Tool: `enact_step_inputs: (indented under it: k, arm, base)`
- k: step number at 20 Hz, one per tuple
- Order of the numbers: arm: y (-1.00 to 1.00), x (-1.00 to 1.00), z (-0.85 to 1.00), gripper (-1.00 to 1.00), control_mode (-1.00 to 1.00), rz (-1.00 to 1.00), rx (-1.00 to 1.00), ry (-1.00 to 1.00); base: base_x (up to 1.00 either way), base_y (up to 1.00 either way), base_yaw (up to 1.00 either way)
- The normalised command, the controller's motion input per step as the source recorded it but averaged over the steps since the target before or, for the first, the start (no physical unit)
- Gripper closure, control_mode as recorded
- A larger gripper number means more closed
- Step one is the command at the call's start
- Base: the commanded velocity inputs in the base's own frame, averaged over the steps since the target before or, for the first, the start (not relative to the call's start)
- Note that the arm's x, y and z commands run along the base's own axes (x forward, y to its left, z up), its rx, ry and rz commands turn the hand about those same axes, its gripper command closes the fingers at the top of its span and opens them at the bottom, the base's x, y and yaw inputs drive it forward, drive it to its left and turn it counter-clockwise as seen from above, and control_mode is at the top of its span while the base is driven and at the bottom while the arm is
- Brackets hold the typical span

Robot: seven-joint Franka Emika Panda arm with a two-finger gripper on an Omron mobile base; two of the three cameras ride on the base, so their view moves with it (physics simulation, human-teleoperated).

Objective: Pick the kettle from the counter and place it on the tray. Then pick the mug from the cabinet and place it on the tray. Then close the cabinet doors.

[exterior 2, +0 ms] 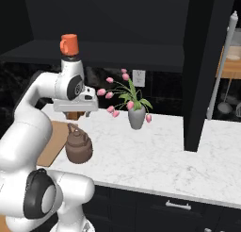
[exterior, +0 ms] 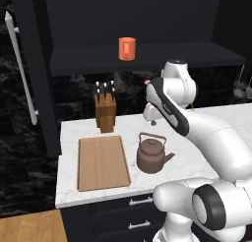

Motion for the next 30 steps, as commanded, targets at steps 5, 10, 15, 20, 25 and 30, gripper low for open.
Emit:
enact_step_inputs:
  k: [5,10,15,20,25,30]
  arm:
    - [0.00,0.00,-0.16,-1.00,-1.00,0.03,0.00,0.02]
    - [0.03,0.00,-0.51,-1.00,-1.00,0.14,0.00,0.14]
    - [0.09,0.00,-0.34,-1.00,-1.00,0.14,0.00,0.06]
    - [0.02,0.04,-0.24,-1.00,-1.00,0.10,0.00,0.00]
    - [0.00,0.07,-0.25,-1.00,-1.00,0.09,0.00,0.00]
    - [0.00,0.07,-0.18,-1.00,-1.00,0.08,0.00,0.00]
  base:
    - [0.00,0.00,0.00]
    - [0.00,0.00,0.00]
    - [0.00,0.00,0.00]
    - [0.00,0.00,0.00]
    - [0.00,0.00,0.00]
    - [0.00,0.00,0.00]
